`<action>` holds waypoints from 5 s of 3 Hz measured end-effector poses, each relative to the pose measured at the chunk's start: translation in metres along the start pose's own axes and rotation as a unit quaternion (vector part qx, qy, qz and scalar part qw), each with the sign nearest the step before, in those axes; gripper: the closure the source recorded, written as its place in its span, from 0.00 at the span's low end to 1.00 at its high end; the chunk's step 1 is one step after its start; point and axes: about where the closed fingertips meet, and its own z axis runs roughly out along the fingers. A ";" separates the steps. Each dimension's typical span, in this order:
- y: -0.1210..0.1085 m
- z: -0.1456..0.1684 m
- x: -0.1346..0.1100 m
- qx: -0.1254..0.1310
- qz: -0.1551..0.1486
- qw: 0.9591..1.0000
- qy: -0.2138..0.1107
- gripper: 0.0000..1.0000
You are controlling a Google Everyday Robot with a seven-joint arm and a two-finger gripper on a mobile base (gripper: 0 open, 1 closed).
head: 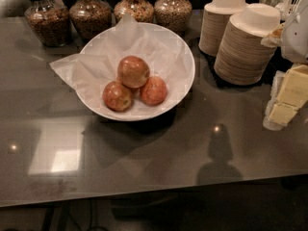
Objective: Pick apple from white bowl
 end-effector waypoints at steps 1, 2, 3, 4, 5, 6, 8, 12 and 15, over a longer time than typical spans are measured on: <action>0.000 0.000 0.000 0.000 0.000 1.000 0.000 0.00; -0.003 -0.001 -0.010 0.009 -0.010 1.000 -0.009 0.00; -0.010 0.003 -0.044 0.006 -0.051 0.997 -0.054 0.00; -0.010 0.003 -0.044 0.006 -0.051 0.997 -0.054 0.00; -0.010 0.003 -0.051 0.007 -0.041 0.996 -0.076 0.00; -0.023 0.025 -0.073 -0.001 -0.014 0.989 -0.145 0.00; -0.062 0.051 -0.135 -0.017 0.005 0.961 -0.275 0.00; -0.043 0.082 -0.238 -0.053 -0.147 0.937 -0.314 0.00; -0.038 0.104 -0.246 -0.072 -0.158 0.935 -0.308 0.32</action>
Offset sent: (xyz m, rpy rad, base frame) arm 0.0107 0.0180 0.0022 0.0175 -0.0333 0.0477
